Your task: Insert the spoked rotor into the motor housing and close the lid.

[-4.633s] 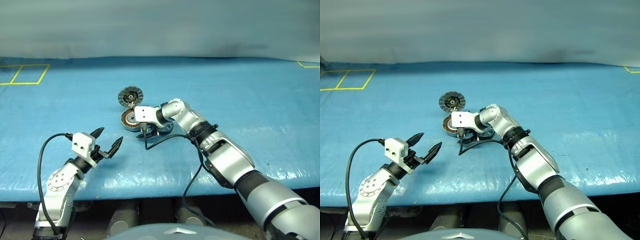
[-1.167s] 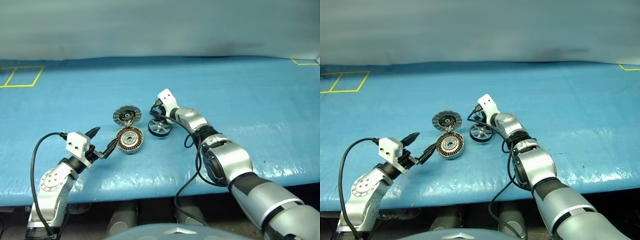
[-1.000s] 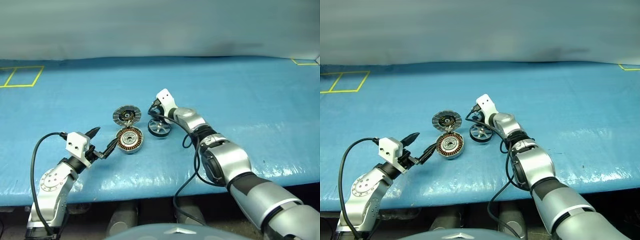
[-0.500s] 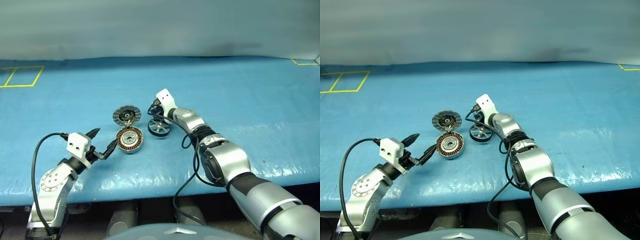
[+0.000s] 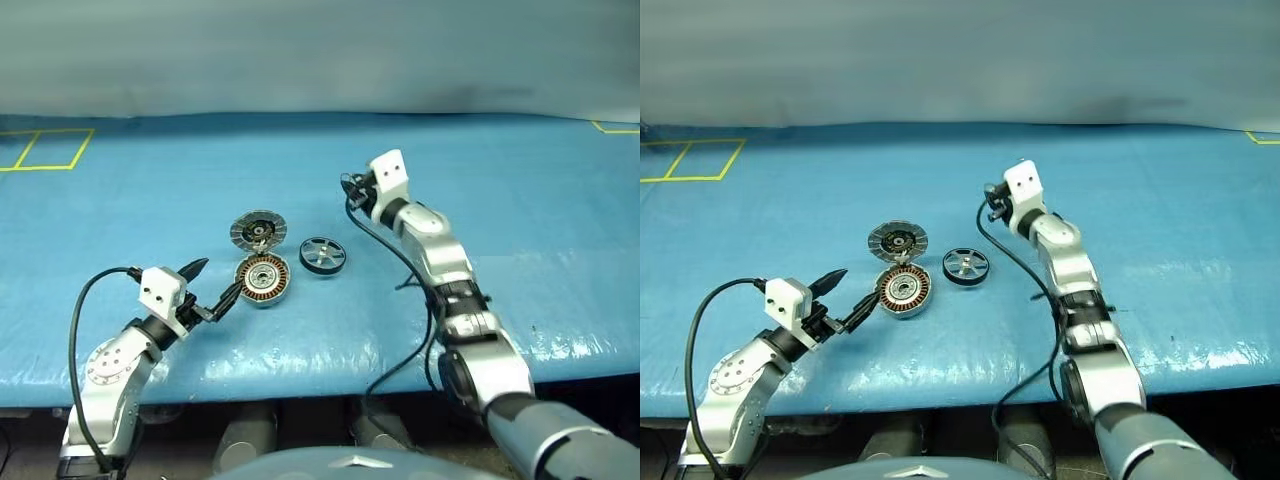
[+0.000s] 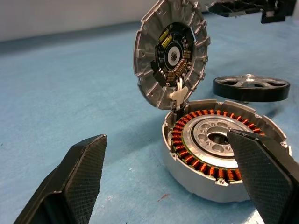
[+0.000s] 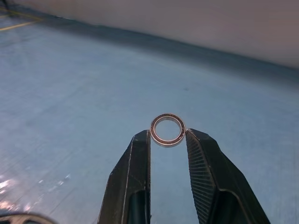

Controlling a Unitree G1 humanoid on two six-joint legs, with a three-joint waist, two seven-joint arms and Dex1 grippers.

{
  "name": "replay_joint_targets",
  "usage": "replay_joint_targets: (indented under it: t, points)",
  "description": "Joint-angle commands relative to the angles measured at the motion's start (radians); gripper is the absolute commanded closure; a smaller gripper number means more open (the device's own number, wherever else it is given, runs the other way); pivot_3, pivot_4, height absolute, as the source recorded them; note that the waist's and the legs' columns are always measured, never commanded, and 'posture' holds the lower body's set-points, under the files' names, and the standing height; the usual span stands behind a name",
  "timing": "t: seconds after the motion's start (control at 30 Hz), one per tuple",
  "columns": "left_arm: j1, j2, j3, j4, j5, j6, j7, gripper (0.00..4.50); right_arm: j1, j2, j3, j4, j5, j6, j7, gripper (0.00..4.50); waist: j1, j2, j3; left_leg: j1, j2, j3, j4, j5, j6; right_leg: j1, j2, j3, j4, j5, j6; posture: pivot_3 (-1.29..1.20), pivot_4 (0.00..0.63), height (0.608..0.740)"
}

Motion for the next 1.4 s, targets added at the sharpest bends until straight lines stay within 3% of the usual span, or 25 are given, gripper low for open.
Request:
replay_joint_targets:
  t: [0.03, 0.13, 0.23, 0.57, 0.83, 1.4]
  points:
    - [-0.012, 0.005, -0.004, -0.009, -0.022, -0.010, -0.030, 0.00, 0.135, -0.056, 0.043, -0.382, 0.199, 0.169, 0.143, 3.75, -0.002, 0.000, 0.000, 0.000, 0.001, 0.001, 0.000, 0.000, 0.000, 0.000, 0.000, 0.000, 0.000, 0.000, 0.000, 0.00, 0.150, 0.740]
    - [-0.024, 0.005, -0.011, 0.000, -0.030, -0.013, -0.055, 0.00, 0.224, -0.078, 0.107, -0.511, 0.265, 0.254, 0.169, 3.75, -0.008, 0.000, 0.000, 0.002, 0.003, 0.004, 0.002, -0.001, 0.000, 0.001, 0.000, 0.000, 0.000, -0.004, -0.006, 0.00, 0.150, 0.740]
    - [-0.037, 0.005, -0.014, 0.007, -0.032, -0.012, -0.070, 0.00, 0.240, -0.054, 0.175, -0.519, 0.278, 0.289, 0.158, 3.75, -0.007, 0.000, 0.000, 0.003, 0.010, 0.010, 0.003, -0.001, 0.000, 0.001, 0.002, -0.002, 0.001, -0.004, -0.006, 0.00, 0.150, 0.740]
    - [-0.015, 0.032, 0.008, 0.002, -0.053, 0.005, -0.113, 0.00, 0.110, 0.061, 0.357, -0.233, 0.162, 0.216, 0.140, 3.75, 0.006, -0.001, 0.000, 0.000, 0.013, 0.018, 0.006, -0.001, -0.001, 0.001, 0.001, -0.002, 0.001, -0.002, -0.006, 0.00, 0.150, 0.740]
    - [0.038, 0.066, 0.015, -0.017, -0.044, -0.013, -0.136, 0.00, 0.048, 0.113, 0.382, -0.049, 0.102, 0.134, 0.158, 3.75, 0.009, -0.001, 0.000, 0.000, 0.013, 0.018, 0.004, -0.001, -0.001, 0.001, 0.002, -0.003, 0.000, -0.002, -0.006, 0.00, 0.150, 0.740]
    - [0.039, 0.060, -0.003, 0.007, 0.006, -0.068, -0.115, 0.00, 0.029, 0.119, 0.410, 0.001, 0.014, 0.076, 0.172, 3.75, 0.010, -0.001, 0.000, 0.001, 0.014, 0.018, 0.004, -0.001, -0.001, 0.001, 0.002, -0.003, 0.000, -0.002, -0.006, 0.00, 0.150, 0.740]
